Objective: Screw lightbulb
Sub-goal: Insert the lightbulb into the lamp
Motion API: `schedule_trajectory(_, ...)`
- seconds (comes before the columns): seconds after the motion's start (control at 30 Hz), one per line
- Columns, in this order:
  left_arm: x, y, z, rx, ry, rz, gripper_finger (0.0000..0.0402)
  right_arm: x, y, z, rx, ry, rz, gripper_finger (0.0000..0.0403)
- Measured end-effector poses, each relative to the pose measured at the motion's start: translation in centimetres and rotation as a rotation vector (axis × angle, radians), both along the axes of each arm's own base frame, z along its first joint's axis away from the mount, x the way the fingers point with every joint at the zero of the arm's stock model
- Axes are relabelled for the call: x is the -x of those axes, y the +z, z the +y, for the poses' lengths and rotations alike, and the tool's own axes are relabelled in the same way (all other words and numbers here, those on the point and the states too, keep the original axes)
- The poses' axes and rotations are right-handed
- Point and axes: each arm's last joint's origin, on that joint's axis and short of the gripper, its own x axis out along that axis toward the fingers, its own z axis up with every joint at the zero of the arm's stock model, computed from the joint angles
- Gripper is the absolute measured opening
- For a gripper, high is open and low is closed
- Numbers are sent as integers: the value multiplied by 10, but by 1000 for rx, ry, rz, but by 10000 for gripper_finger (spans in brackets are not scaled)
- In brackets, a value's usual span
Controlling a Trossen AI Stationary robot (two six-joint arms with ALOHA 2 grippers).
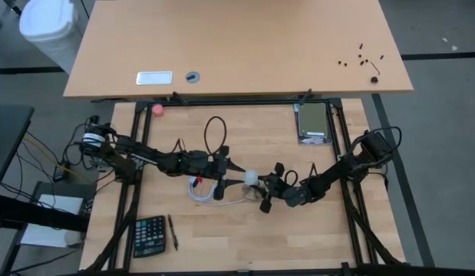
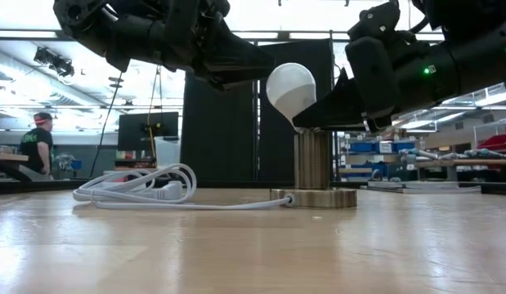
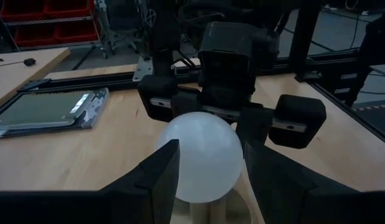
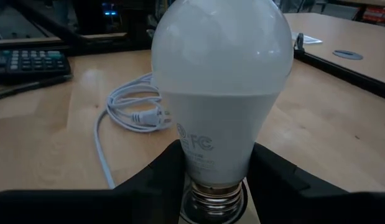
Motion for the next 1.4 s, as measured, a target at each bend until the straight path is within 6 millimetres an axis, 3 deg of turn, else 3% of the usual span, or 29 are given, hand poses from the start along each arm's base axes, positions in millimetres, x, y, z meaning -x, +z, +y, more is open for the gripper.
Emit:
schedule_trajectory(0.27,0,0,0,-23,-4,-1,188,1,-1,1,4,12,16,156)
schedule_trajectory(0.5,7,13,5,-57,60,-11,188,2,-1,3,7,16,16,156)
schedule_trajectory(0.9,8,6,8,-44,76,65,188,3,-2,6,27,21,32,157)
schedule_trajectory(1.4,8,5,8,-75,67,65,188,2,-5,1,-24,29,49,205)
